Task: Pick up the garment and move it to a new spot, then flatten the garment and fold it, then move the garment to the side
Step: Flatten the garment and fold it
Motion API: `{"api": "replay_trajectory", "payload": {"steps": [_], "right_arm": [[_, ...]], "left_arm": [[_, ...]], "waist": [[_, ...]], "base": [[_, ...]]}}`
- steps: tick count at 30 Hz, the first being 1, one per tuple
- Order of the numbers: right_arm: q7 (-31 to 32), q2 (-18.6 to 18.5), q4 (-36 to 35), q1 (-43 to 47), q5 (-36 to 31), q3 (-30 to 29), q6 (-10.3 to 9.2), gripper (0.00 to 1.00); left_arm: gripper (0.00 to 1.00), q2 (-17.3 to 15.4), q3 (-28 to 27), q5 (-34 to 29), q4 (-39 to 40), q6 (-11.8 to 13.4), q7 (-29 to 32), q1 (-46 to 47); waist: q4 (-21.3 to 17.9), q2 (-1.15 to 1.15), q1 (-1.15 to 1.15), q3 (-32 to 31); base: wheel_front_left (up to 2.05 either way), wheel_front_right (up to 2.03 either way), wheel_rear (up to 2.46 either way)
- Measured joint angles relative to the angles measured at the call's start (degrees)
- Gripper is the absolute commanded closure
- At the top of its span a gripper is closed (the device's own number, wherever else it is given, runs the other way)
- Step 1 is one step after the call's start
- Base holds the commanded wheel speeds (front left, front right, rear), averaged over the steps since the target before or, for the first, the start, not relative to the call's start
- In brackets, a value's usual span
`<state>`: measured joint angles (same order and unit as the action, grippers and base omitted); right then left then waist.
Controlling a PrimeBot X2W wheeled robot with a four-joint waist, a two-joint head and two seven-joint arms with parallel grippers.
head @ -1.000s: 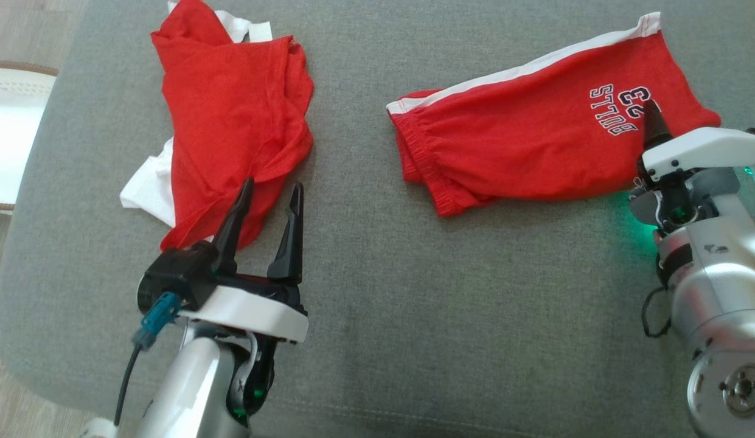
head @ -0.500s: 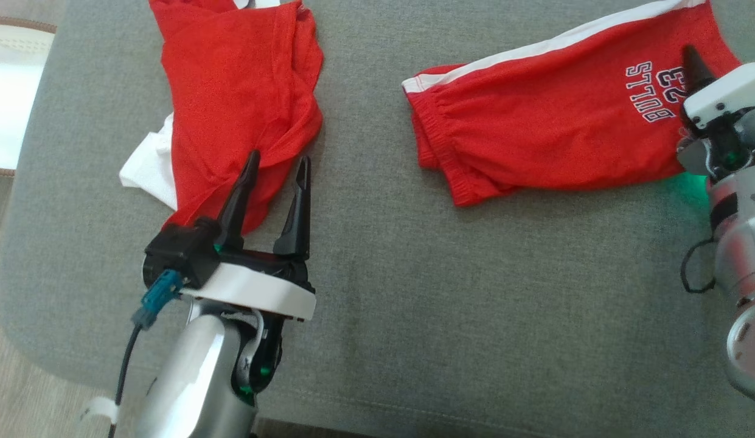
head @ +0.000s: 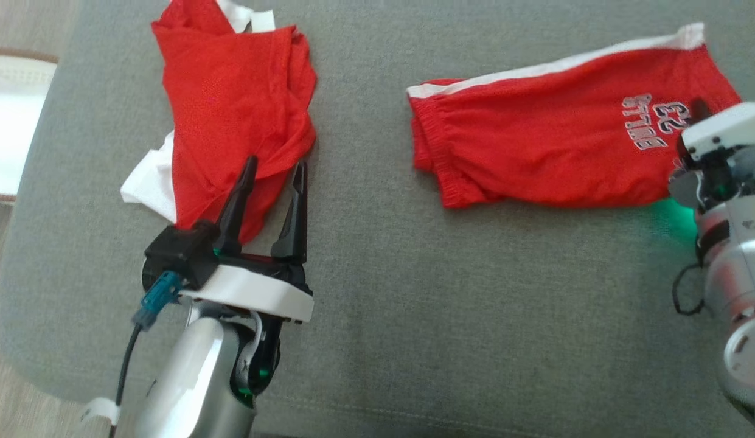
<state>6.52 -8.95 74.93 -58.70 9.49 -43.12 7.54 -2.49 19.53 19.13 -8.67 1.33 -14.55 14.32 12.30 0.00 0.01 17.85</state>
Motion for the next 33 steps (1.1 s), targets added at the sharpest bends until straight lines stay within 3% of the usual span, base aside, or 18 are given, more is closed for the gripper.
{"api": "replay_trajectory", "payload": {"steps": [11,19,27,31,33], "right_arm": [[-8.0,-5.4,0.2,8.2,-4.9,-6.1,0.0,1.0],[-11.3,-2.4,-0.1,8.6,-7.8,-8.5,0.0,1.0],[-15.8,4.5,-0.7,4.2,-6.7,1.1,0.0,1.0],[-16.9,5.0,-0.6,4.2,-2.1,9.8,0.0,1.0],[-16.6,4.9,-0.3,4.1,3.3,16.5,0.0,1.0]], "left_arm": [[0.0,0.0,-0.2,0.0,-0.8,-0.1,0.0,-2.7],[0.0,0.0,-0.3,-0.4,-0.9,-0.4,0.0,-3.7],[0.0,0.0,-0.7,-0.8,-1.7,-0.7,0.0,-3.9],[0.0,0.0,-1.1,-0.9,-2.0,-0.9,0.0,-4.9],[0.0,0.0,-1.0,-0.9,-2.3,-0.9,0.0,-5.4]], "waist": [[-2.0,0.0,-0.01,-4.8],[-2.1,0.0,-0.01,-6.2],[-1.7,0.0,-0.01,-8.3],[-1.3,0.0,-0.01,-9.7],[-0.7,0.0,-0.01,-10.1]], "base": [[0.0,0.0,0.0],[0.0,0.0,0.0],[0.0,0.0,0.0],[0.0,0.0,0.0],[0.0,0.0,0.0]]}}
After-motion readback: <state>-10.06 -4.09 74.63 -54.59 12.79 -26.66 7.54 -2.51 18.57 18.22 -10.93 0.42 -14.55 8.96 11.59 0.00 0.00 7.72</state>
